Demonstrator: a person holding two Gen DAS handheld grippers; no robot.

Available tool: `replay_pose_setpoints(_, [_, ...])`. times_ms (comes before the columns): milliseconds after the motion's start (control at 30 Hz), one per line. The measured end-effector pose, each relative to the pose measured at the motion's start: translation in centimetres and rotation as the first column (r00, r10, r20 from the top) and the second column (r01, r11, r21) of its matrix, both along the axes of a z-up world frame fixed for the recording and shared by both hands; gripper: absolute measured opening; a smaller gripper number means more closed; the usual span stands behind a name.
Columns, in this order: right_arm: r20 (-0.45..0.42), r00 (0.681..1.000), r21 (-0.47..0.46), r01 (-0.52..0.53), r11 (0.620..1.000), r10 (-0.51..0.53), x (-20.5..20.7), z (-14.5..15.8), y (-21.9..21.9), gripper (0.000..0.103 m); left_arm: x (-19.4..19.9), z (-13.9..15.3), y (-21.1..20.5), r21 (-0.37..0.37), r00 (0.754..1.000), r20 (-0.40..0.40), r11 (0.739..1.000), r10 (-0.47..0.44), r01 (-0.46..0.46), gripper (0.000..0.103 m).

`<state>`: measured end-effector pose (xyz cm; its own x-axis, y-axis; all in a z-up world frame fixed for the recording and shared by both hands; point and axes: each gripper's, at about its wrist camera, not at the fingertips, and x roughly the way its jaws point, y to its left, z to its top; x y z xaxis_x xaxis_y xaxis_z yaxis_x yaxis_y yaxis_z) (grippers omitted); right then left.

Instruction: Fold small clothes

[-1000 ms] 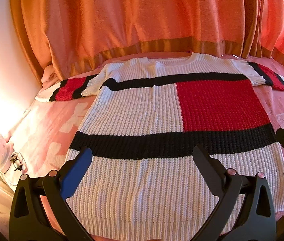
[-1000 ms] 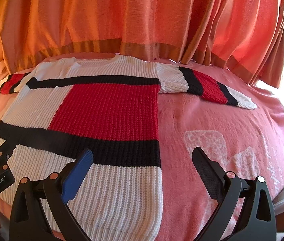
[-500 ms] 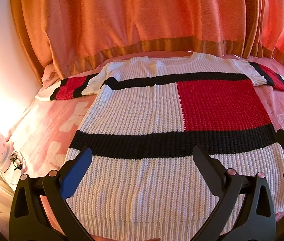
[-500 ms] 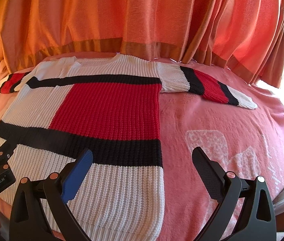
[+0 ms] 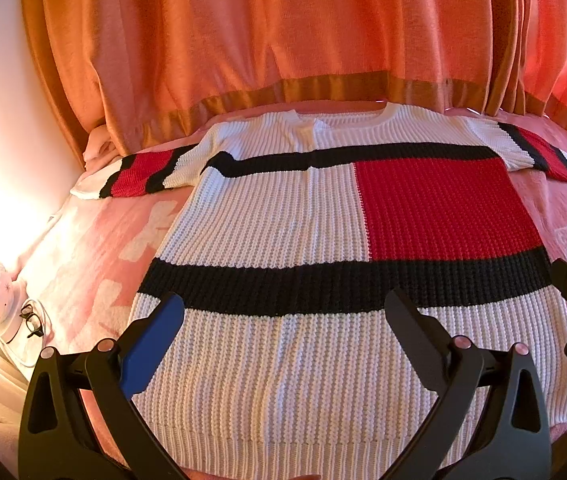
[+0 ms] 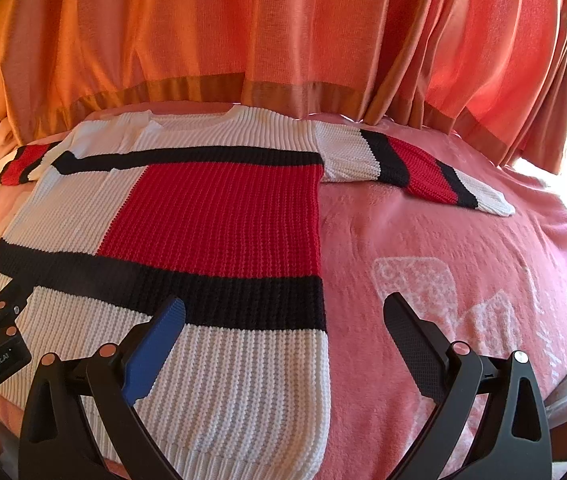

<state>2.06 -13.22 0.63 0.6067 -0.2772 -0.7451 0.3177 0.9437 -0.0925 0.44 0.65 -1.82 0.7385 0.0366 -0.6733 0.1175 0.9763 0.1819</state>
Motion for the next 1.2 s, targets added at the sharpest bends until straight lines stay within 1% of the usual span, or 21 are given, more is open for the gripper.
replay_pose_setpoints(1200, [-0.001, 1.000, 0.017, -0.015, 1.000, 0.015, 0.20, -0.38, 0.38, 0.098, 0.15, 0.00, -0.06, -0.003, 1.000, -0.012, 1.000, 0.006, -0.006, 0.098])
